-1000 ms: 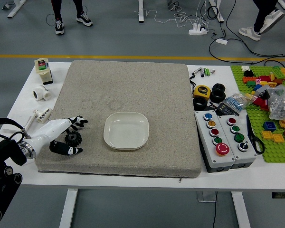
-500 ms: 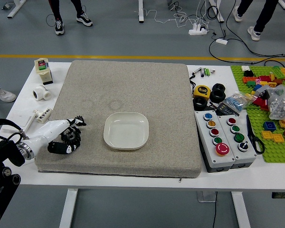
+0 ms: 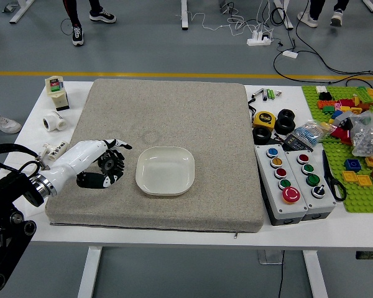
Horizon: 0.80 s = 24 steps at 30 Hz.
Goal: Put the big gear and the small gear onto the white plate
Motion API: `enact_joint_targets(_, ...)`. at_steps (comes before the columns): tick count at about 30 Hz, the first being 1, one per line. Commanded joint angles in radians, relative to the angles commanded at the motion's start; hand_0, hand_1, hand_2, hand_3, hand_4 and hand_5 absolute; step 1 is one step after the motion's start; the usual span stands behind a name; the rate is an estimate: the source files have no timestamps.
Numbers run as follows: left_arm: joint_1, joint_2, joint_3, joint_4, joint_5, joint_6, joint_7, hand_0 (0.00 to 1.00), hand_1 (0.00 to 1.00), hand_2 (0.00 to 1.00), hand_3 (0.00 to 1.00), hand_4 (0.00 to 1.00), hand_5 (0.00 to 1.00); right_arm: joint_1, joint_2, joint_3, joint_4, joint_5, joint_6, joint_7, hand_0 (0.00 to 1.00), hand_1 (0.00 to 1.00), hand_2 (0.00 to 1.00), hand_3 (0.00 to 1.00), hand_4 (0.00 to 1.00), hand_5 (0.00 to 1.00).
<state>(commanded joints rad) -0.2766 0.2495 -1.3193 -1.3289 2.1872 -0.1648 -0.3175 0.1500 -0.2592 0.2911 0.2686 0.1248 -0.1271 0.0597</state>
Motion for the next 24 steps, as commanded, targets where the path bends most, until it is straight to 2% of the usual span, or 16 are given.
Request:
enact_joint_targets(2, -0.004, 0.0, 0.007, -0.004, -0.003, 0.002, -0.001, 0.268, 0.3, 0.409, 0.776, 0.002, 0.002, 0.0, 0.0, -0.001, 0.0, 0.0, 0.0, 0.0, 0.624, 0.62, 0.682, 0.47, 0.729, 0.596)
enact_joint_targets(5, -0.037, -0.007, 0.061, 0.005, -0.031, 0.03, -0.021, 0.268, 0.3, 0.409, 0.776, 0.002, 0.002, -0.001, 0.0, -0.007, 0.0, 0.003, 0.0, 0.0, 0.624, 0.62, 0.682, 0.47, 0.729, 0.596)
enact_joint_targets(9, -0.072, -0.031, 0.127, 0.032, -0.055, 0.09, -0.064, 0.262, 0.294, 0.404, 0.765, 0.002, 0.002, 0.0, 0.0, -0.015, 0.001, 0.002, -0.001, -0.001, 0.624, 0.619, 0.681, 0.471, 0.729, 0.596)
enact_joint_targets(12, -0.099, -0.057, 0.181, 0.068, -0.094, 0.165, -0.11, 0.262, 0.294, 0.404, 0.765, 0.002, 0.002, -0.002, 0.001, -0.02, 0.001, 0.006, -0.002, 0.0, 0.624, 0.619, 0.681, 0.471, 0.729, 0.596)
enact_joint_targets(15, -0.125, -0.071, 0.214, 0.106, -0.107, 0.21, -0.134, 0.262, 0.289, 0.399, 0.761, 0.002, 0.002, -0.001, 0.002, -0.024, 0.002, 0.004, -0.002, 0.0, 0.623, 0.619, 0.682, 0.471, 0.729, 0.596)
enact_joint_targets(16, -0.126, -0.071, 0.215, 0.107, -0.107, 0.212, -0.135, 0.262, 0.289, 0.399, 0.761, 0.002, 0.002, -0.001, 0.002, -0.024, 0.002, 0.004, -0.002, 0.0, 0.623, 0.619, 0.682, 0.471, 0.729, 0.596)
enact_joint_targets(19, -0.188, -0.094, 0.259, 0.195, -0.115, 0.244, -0.131, 0.281, 0.305, 0.411, 0.744, 0.002, 0.002, 0.001, 0.003, -0.033, 0.002, 0.007, -0.002, -0.001, 0.624, 0.62, 0.682, 0.471, 0.729, 0.596)
enact_joint_targets(24, -0.248, -0.11, 0.285, 0.291, -0.098, 0.262, -0.099, 0.281, 0.305, 0.411, 0.744, 0.002, 0.002, 0.004, 0.004, -0.033, 0.002, 0.011, -0.003, -0.001, 0.624, 0.62, 0.682, 0.471, 0.729, 0.596)
